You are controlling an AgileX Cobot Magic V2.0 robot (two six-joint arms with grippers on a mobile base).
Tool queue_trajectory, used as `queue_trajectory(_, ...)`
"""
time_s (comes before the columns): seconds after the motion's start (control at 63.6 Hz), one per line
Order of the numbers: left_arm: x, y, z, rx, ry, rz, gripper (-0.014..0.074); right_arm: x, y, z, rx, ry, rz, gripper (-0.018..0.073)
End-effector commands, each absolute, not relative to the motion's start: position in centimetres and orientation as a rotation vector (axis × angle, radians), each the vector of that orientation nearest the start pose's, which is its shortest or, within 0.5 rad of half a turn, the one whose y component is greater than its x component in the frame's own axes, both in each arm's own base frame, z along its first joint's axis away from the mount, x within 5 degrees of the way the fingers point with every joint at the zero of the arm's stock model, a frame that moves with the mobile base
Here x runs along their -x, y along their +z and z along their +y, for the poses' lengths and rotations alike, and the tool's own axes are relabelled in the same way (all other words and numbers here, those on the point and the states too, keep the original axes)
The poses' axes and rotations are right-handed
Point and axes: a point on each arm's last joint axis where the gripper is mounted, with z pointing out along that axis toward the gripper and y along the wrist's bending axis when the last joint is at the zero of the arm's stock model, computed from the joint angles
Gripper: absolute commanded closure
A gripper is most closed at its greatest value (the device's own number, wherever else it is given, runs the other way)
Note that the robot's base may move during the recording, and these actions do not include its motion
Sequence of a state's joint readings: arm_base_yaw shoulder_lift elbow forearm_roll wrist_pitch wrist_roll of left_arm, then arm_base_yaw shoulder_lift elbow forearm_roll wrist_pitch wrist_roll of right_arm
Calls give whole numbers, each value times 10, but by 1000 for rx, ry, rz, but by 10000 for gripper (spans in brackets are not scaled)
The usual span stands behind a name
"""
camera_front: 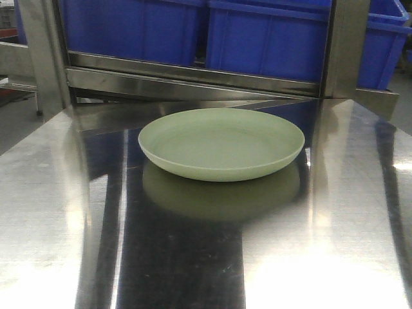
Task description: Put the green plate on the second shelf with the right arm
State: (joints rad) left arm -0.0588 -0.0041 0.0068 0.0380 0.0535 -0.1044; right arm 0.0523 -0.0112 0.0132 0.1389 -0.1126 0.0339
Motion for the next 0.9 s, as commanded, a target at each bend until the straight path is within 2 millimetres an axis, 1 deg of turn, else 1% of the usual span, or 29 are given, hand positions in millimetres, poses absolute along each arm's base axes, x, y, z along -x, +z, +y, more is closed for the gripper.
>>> queue_trajectory(0.0, -56, 201, -3, 10, -108, 1484, 465, -47, 249, 2, -80, 196, 1266, 537)
queue_trajectory(0.11, -56, 201, -3, 10, -108, 1484, 465, -48, 264, 4, -56, 229, 1285, 537)
queue_trajectory(0.189, -56, 201, -3, 10, -108, 1484, 465, -51, 280, 6, -35, 258, 1272, 537)
queue_trajectory(0.267, -56, 201, -3, 10, -108, 1484, 465, -55, 300, 8, -16, 286, 1252, 537)
queue_trajectory(0.33, -56, 201, -3, 10, -108, 1484, 465, -62, 314, 11, -1, 307, 1260, 537)
queue_trajectory(0.424, -56, 201, -3, 10, -108, 1484, 465, -74, 326, 15, 22, 317, 1296, 537)
queue_trajectory(0.456, -56, 201, -3, 10, -108, 1484, 465, -81, 328, 17, 39, 303, 1320, 537)
queue_trajectory(0.55, -56, 201, -3, 10, -108, 1484, 465, -106, 329, 24, 58, 291, 1488, 537)
queue_trajectory(0.754, -56, 201, -3, 10, -108, 1484, 465, -171, 331, 42, 78, 296, 1953, 533)
queue_trajectory(0.77, -56, 201, -3, 10, -108, 1484, 465, -176, 335, 44, 79, 299, 1968, 530)
queue_trajectory(0.817, -56, 201, -3, 10, -108, 1484, 465, -191, 337, 48, 80, 307, 2051, 505)
queue_trajectory(0.88, -56, 201, -3, 10, -108, 1484, 465, -207, 340, 54, 69, 336, 2134, 447)
